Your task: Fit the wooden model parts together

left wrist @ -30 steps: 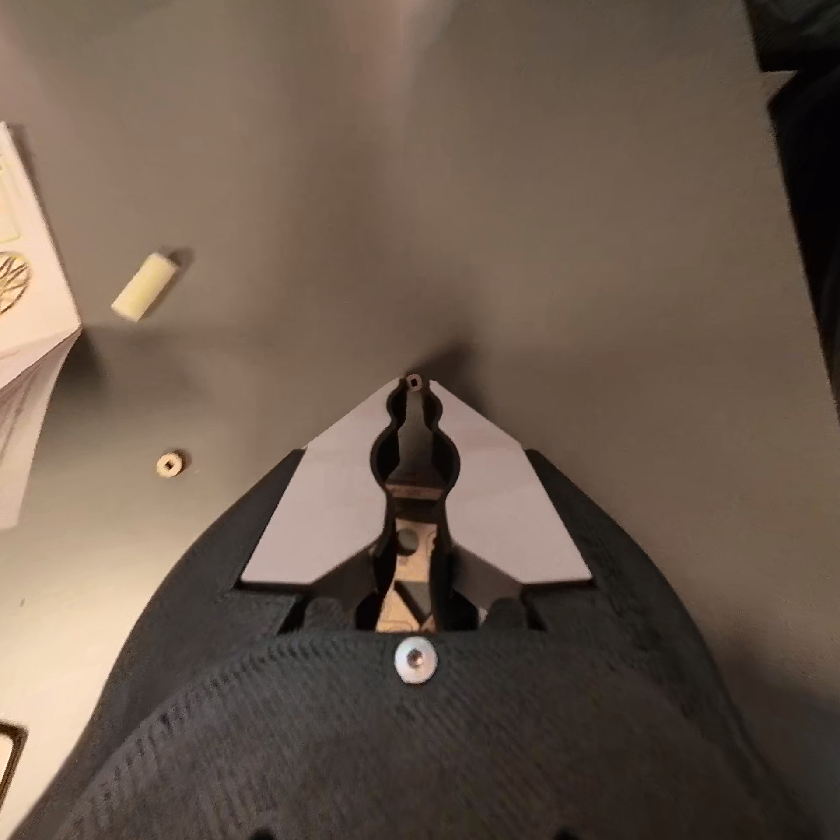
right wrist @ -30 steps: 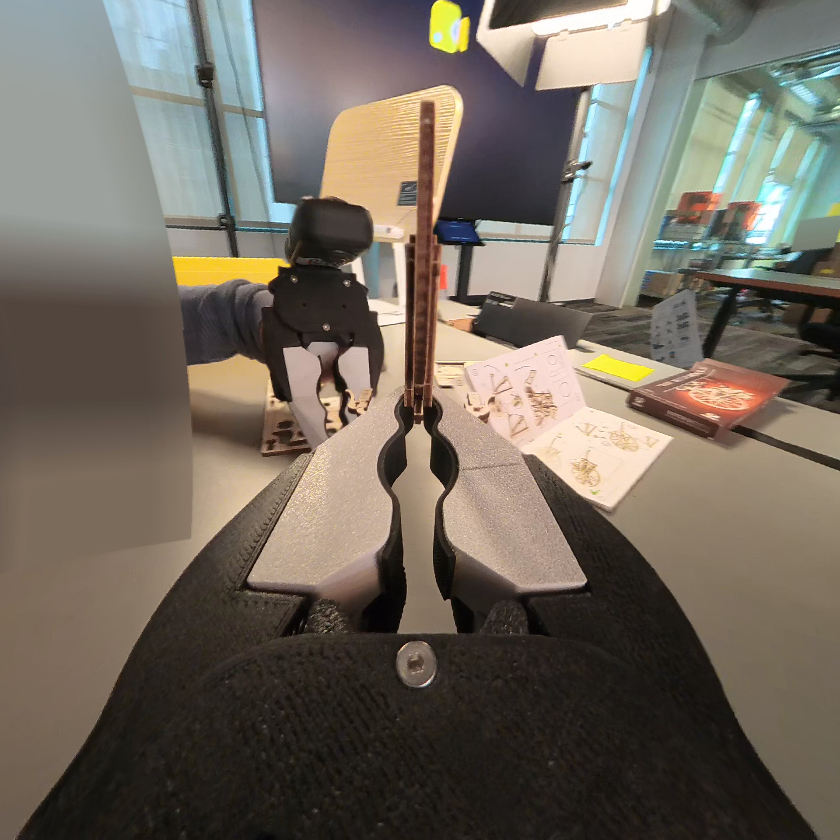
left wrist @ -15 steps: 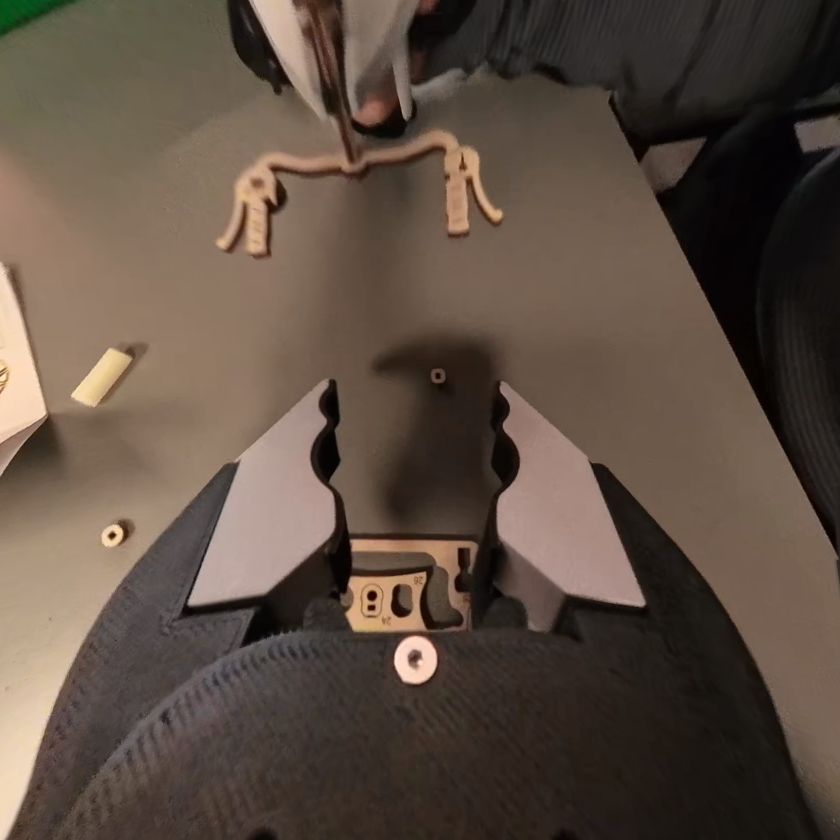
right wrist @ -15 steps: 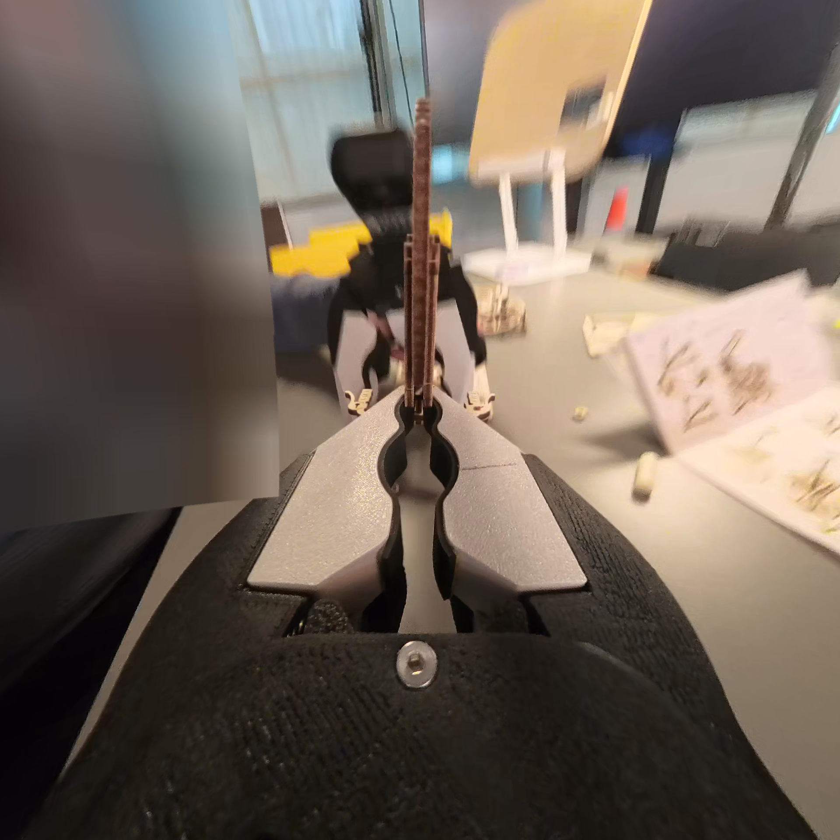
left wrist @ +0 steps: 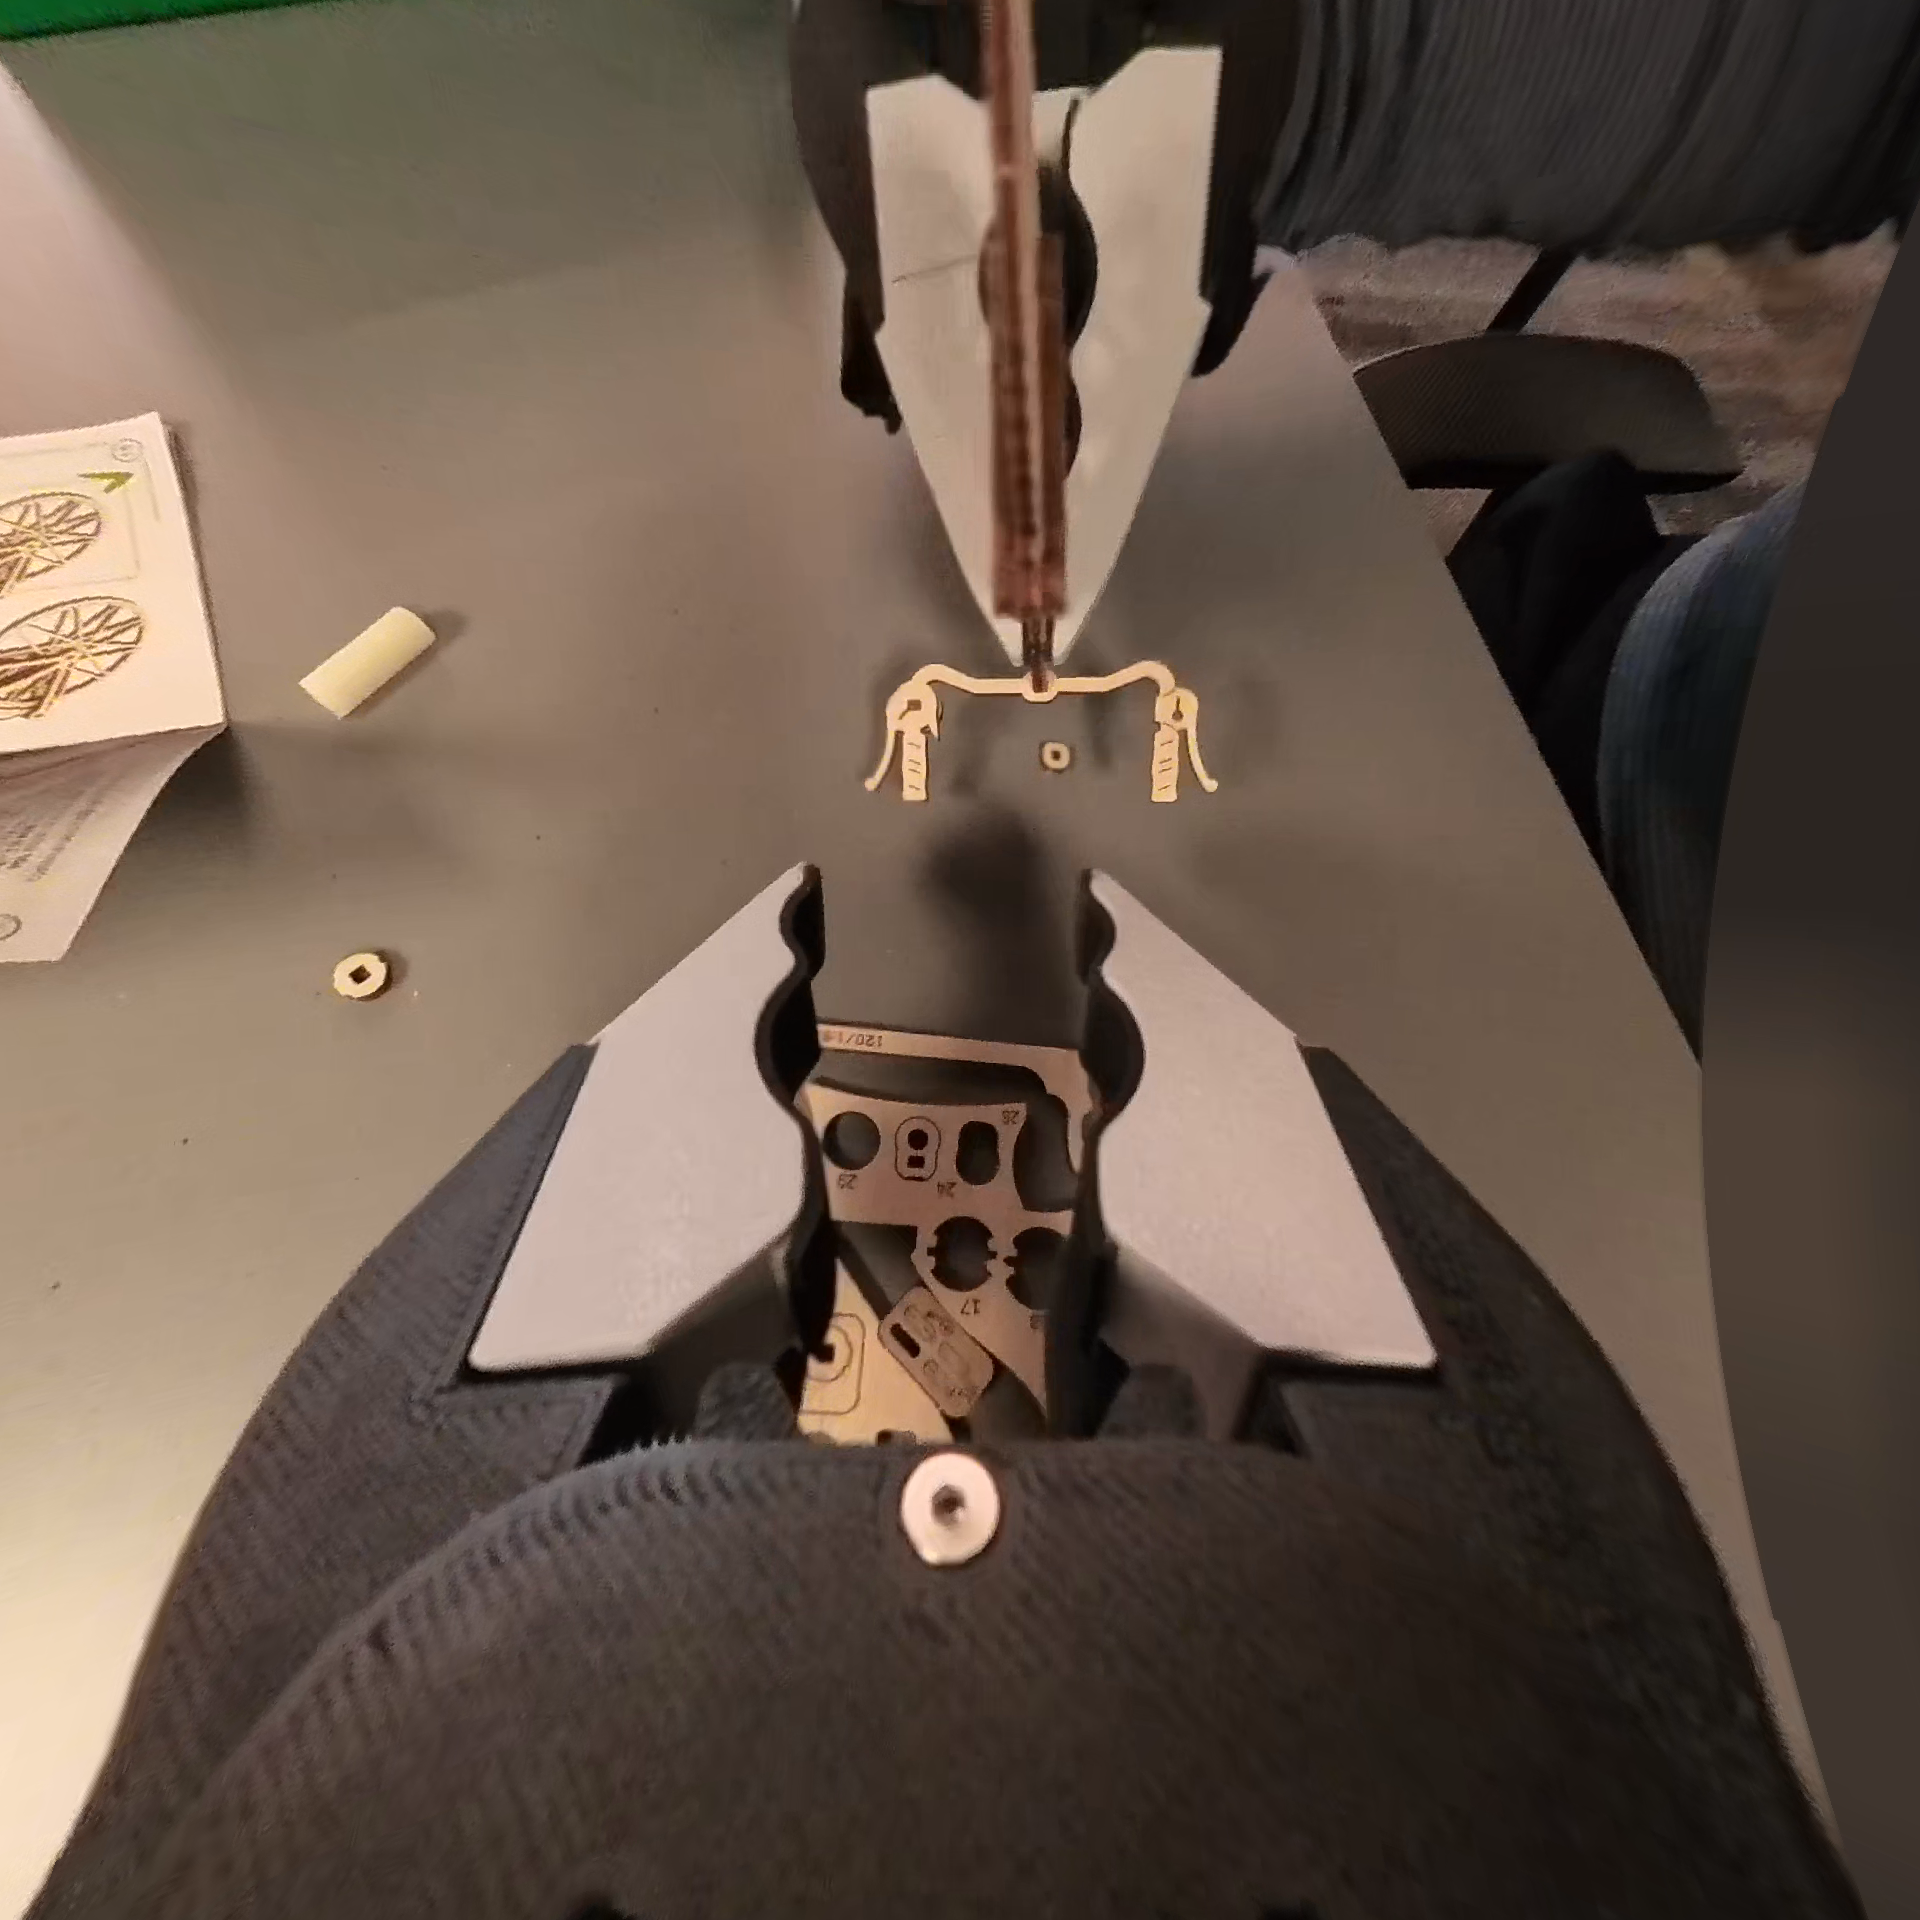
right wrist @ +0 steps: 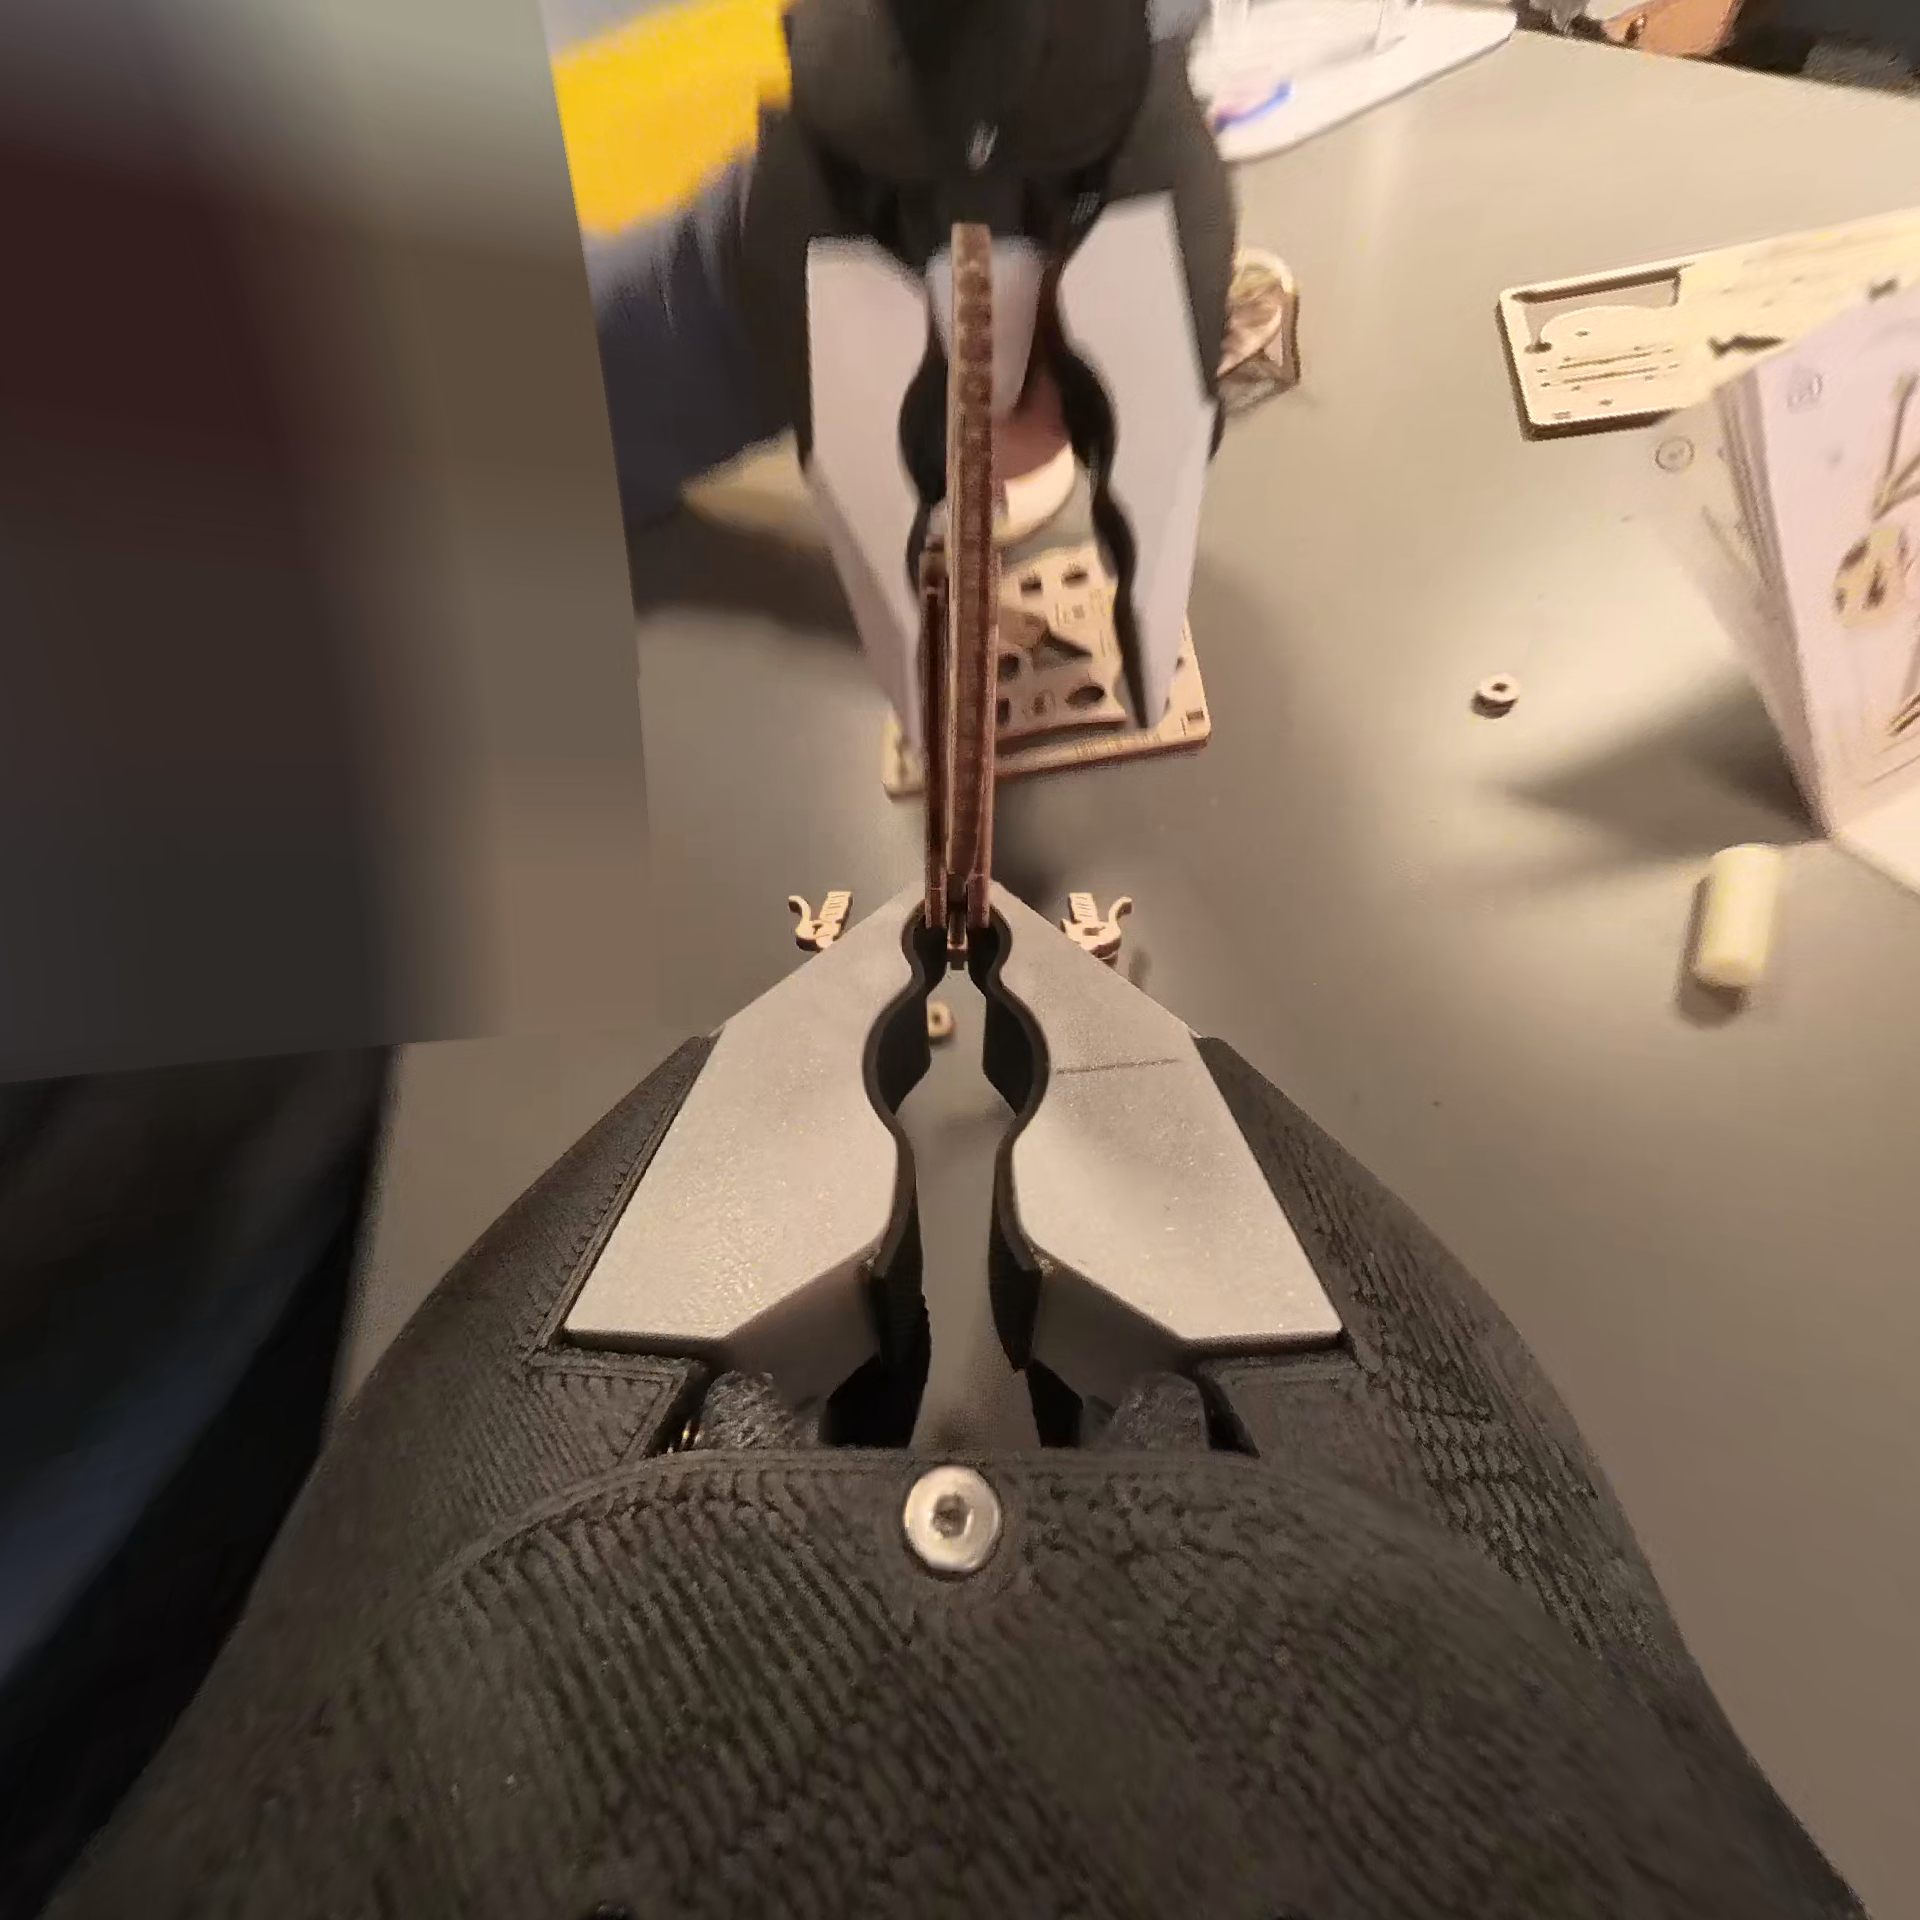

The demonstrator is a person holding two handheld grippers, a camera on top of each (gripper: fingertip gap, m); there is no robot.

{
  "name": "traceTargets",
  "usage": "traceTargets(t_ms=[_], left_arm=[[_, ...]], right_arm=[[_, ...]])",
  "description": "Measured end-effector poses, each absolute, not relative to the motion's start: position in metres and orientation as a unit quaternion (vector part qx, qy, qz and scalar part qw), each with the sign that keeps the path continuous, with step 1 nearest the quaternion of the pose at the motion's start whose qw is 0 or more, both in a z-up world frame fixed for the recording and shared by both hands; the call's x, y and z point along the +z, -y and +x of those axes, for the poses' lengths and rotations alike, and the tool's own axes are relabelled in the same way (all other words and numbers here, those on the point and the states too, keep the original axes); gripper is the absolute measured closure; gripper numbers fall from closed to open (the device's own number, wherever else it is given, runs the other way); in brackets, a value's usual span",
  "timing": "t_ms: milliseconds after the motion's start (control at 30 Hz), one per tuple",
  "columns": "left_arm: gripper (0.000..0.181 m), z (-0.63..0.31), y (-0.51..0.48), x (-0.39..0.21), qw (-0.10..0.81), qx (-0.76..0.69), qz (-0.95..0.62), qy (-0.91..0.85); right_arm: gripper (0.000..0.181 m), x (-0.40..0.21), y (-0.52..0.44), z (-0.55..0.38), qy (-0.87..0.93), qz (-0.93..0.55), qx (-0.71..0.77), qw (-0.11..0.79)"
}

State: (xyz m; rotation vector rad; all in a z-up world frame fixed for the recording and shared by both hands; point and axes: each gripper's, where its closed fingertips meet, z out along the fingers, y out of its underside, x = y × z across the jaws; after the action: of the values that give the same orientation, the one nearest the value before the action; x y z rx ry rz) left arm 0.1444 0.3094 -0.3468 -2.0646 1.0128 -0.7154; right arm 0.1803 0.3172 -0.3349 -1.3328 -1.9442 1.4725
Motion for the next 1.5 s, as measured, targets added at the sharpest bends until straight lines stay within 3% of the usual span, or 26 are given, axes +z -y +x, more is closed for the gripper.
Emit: traceTargets(t_ms=[433,733,1500], left_arm=[[0.14,0.176,-0.306,-0.326,0.408,-0.311,-0.754,-0.41],[0.171,0.191,-0.306,-0.304,0.469,-0.309,-0.711,-0.423],[0.173,0.21,-0.318,-0.304,0.46,-0.267,-0.738,-0.415]], right_arm=[[0.18,-0.349,-0.306,0.186,0.733,-0.455,0.466,0.195],[0.18,-0.35,-0.304,0.187,0.74,-0.45,0.457,0.203],[0.181,-0.366,-0.311,0.197,0.764,-0.459,0.412,0.19]])
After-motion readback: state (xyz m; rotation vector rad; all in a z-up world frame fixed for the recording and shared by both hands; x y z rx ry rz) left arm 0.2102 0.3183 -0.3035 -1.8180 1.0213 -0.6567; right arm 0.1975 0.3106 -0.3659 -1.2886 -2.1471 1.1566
